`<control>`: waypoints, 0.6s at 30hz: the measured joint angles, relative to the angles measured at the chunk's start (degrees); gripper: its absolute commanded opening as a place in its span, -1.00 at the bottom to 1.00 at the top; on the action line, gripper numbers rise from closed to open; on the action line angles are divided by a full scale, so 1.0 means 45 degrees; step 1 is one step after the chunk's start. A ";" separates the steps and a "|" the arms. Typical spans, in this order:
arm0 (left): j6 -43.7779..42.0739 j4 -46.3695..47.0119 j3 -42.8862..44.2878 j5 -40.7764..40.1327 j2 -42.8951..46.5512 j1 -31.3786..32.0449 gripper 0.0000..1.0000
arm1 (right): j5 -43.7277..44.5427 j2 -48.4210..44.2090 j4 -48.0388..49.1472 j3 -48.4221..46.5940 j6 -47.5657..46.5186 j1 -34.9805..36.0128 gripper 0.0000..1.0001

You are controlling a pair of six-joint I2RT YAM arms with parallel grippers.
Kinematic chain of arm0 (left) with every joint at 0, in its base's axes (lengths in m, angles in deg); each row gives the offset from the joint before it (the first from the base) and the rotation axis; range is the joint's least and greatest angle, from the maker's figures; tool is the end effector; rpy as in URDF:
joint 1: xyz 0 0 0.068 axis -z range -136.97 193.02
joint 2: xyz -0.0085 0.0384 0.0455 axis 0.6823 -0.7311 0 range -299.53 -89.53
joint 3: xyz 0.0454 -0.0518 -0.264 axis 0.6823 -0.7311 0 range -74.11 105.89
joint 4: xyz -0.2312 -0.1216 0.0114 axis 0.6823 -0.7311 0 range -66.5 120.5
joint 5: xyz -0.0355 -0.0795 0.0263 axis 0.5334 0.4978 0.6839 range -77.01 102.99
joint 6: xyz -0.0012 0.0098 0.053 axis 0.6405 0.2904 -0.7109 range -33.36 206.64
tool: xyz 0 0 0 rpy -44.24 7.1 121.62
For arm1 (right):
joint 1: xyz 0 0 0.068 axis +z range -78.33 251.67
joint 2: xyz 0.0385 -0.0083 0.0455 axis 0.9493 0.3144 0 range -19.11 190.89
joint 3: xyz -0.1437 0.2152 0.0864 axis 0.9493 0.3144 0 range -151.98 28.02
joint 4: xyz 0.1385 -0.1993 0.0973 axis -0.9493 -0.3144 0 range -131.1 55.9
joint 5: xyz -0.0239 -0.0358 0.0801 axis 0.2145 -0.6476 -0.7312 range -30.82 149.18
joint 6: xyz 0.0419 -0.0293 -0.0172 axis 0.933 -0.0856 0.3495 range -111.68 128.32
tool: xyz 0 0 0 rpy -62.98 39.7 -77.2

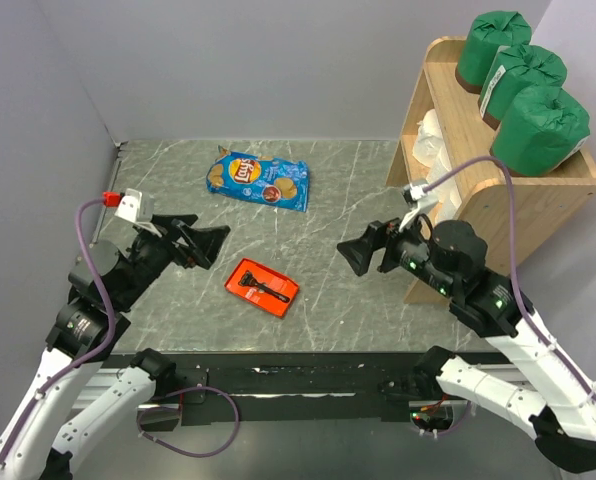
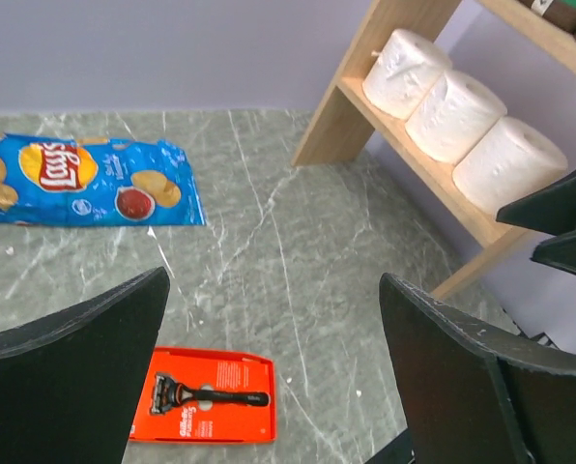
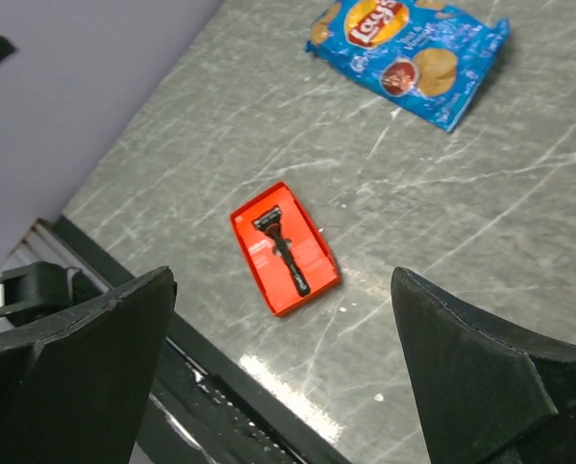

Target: Place and organize the paper towels onto the shelf

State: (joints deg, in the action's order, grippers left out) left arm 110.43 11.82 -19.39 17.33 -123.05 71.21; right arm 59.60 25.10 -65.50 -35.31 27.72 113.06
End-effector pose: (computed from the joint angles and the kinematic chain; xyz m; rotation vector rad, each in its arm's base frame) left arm 0.1010 -0.0572 0.4087 0.1230 1.5738 -0.7762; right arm 0.1124 0.0988 0.4113 -0.3471 1.8160 0.7479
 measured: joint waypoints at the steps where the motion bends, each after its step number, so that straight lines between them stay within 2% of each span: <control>1: 0.0029 -0.0010 -0.0126 0.0053 0.0034 0.0000 0.93 | -0.0117 -0.0253 0.0151 0.0301 0.0112 0.0000 0.99; 18: 0.0350 0.0010 -0.0641 0.0248 0.0345 0.0000 0.93 | -0.0248 -0.1064 0.1093 0.1423 0.0636 0.0000 0.99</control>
State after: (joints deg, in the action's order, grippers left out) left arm 112.00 11.86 -22.28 18.44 -121.50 71.21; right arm 58.49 20.31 -60.58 -28.90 30.58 113.06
